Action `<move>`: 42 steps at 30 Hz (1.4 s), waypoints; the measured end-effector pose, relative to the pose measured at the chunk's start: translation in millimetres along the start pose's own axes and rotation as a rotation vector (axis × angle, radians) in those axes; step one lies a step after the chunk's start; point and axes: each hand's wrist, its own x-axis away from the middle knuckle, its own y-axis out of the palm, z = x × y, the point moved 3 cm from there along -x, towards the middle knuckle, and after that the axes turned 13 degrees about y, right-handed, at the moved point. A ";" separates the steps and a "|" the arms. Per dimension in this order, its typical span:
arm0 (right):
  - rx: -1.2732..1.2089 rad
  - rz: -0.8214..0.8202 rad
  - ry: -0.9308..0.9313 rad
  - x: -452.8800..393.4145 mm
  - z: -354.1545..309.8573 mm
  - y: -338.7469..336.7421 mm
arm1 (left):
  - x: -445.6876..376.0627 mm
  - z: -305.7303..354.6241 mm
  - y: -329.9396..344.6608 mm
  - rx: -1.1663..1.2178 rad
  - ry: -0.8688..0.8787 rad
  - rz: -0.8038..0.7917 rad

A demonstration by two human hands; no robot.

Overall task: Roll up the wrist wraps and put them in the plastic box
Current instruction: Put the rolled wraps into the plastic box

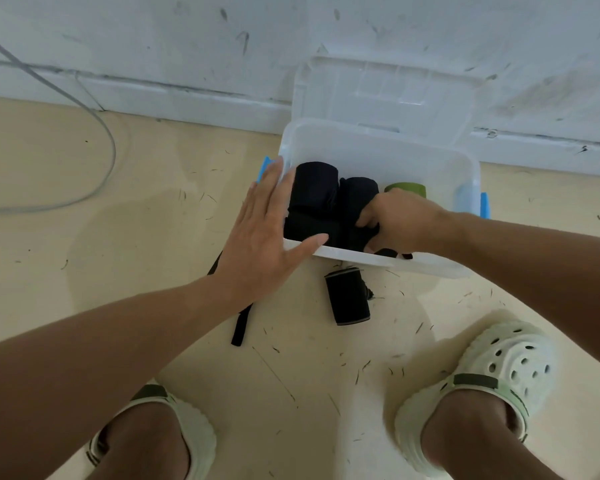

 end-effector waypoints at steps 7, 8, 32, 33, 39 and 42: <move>-0.634 0.520 -0.159 44.1 -33.7 -30.8 | 71.1 -61.6 -14.8 0.084 -0.687 0.185; -0.666 0.548 -0.247 56.9 -46.2 -29.4 | 78.1 -69.7 -15.2 0.087 -0.744 0.135; -1.191 -0.567 0.339 67.8 -121.7 105.2 | 99.5 -23.8 14.7 0.378 -0.716 -0.142; -1.200 -0.546 0.297 75.3 -121.3 100.7 | 100.8 -20.2 11.1 0.380 -0.671 -0.098; -1.199 -0.273 0.120 131.1 -101.6 64.7 | 64.8 15.2 -30.6 0.411 -0.177 0.217; -1.232 -0.080 0.048 145.0 -80.6 36.1 | 31.1 32.2 -43.7 0.393 -0.078 0.383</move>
